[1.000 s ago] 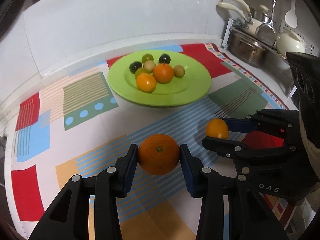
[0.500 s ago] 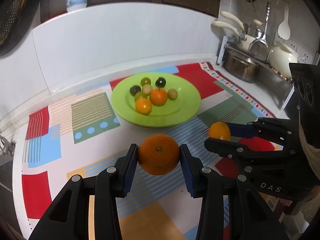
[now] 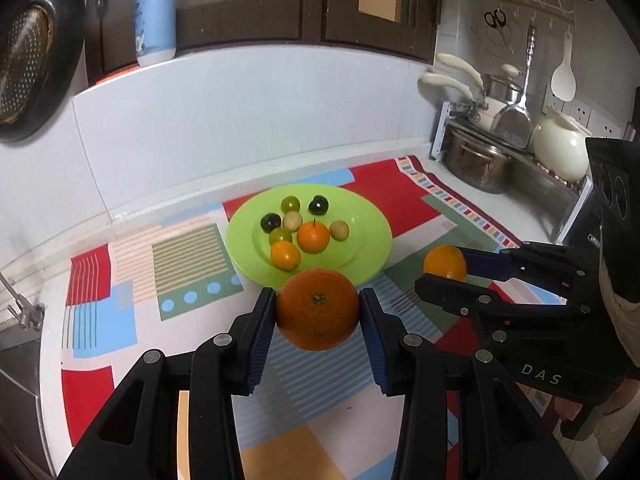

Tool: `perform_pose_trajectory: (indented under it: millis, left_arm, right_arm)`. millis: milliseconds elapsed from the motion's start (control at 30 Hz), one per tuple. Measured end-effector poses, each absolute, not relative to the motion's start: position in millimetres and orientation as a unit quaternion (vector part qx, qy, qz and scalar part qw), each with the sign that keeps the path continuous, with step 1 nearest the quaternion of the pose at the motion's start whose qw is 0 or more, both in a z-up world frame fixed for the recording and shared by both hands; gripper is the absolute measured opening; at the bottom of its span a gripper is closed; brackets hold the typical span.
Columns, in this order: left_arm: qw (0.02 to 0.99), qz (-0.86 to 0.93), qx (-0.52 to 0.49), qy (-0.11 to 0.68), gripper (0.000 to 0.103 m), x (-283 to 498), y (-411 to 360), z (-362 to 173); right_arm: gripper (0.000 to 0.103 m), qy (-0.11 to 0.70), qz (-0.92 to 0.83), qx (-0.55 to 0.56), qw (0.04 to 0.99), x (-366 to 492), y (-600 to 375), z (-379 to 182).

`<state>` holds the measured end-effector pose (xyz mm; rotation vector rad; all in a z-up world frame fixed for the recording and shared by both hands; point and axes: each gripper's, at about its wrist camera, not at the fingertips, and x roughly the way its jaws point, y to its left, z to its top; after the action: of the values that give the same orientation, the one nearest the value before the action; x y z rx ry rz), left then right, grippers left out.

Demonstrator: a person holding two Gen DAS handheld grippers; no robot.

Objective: Organize fruits
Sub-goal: 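Carry both oranges in the grippers over the green plate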

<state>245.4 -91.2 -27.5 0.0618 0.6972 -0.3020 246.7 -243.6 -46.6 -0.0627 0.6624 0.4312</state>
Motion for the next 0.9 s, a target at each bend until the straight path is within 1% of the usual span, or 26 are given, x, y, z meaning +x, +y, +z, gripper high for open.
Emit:
perform_pose_trajectory:
  millis: [467,900]
  left_arm:
    - [0.943,-0.134,0.031,0.304,0.042,255.3,-99.1,6.1]
    - [0.948,-0.13,0.022,0.291,0.042,280.8,-102.2,26.0]
  right_arm:
    - [0.037,0.291,0.197,-0.023,0.936,257.0,-254.7,-16.0]
    - [0.037,0.267,0.188,-0.025,0.945,274.1,-256.9,12.0]
